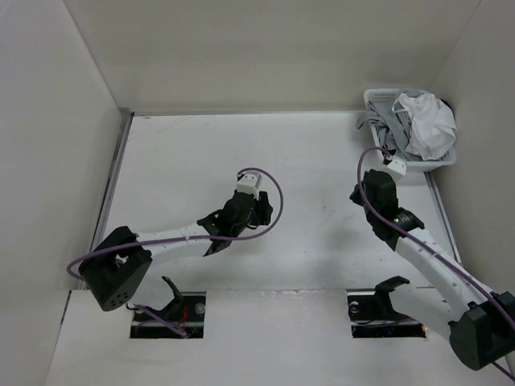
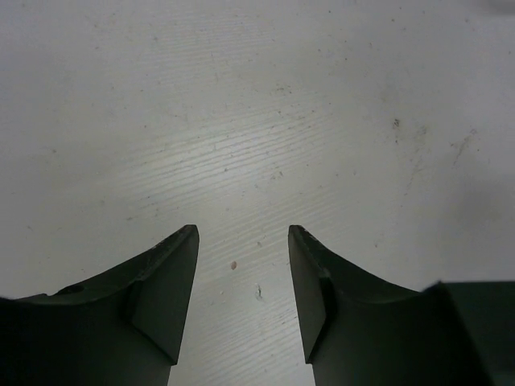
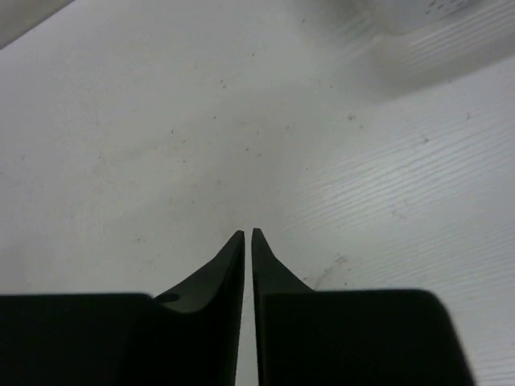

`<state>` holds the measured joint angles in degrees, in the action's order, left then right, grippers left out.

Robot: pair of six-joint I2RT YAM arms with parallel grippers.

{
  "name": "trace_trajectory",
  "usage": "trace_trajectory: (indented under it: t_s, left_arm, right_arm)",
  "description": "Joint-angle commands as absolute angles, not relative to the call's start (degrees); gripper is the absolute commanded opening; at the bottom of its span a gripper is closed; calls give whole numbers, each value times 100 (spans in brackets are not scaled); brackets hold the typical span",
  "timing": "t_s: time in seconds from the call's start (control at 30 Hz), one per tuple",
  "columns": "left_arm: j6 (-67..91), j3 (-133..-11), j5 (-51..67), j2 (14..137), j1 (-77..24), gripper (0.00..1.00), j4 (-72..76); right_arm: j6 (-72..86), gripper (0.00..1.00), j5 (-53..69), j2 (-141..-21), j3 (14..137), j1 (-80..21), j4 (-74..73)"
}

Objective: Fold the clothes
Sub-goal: Grab the tank top from the pile

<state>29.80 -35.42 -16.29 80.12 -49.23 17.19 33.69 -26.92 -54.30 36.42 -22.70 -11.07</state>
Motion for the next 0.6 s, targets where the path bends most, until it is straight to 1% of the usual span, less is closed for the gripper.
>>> trace_trajectory:
  t_s: [0.0,0.03,0.07,0.13,0.17,0.23,0.3,0.33,0.37,0.5,0.57]
  left_arm:
    - [2848,-3200,-1564,7498,-4909,43,2626]
    - [2795,-3130,-1591,7419,-4917,39,2741]
    - [2751,-3068,-1617,7348,-4926,33,2812]
    - [2725,-2971,-1643,7234,-4909,19,2944]
    - [2725,-2927,-1661,7181,-4900,14,2997]
    - [2751,-2831,-1775,7102,-4856,11,3050]
    - [2786,-2760,-1889,7058,-4812,12,3102]
    - [2795,-2734,-1916,7049,-4794,15,3129]
    - [2804,-2707,-1916,7049,-4777,19,3155]
    - [2883,-2654,-1872,7040,-4715,37,3225]
    - [2909,-2619,-1872,7031,-4680,43,3278]
  right_arm:
    - [3305,6,-2716,-5528,4305,-1948,-685]
    - [3261,2,-2681,-5624,4489,-1807,-703]
    - [3209,0,-2646,-5747,4683,-1632,-703]
    - [3077,0,-2610,-6071,5113,-1193,-668]
    - [3015,0,-2610,-6291,5385,-947,-711]
    - [2927,1,-2645,-6791,5834,-507,-651]
    - [2874,4,-2602,-7380,6299,-33,-537]
    - [2831,5,-2558,-7713,6563,170,-501]
    - [2752,9,-2505,-8030,6835,354,-492]
    - [2506,32,-2444,-9164,7925,865,-589]
    - [2321,42,-2452,-9648,8391,1006,-615]
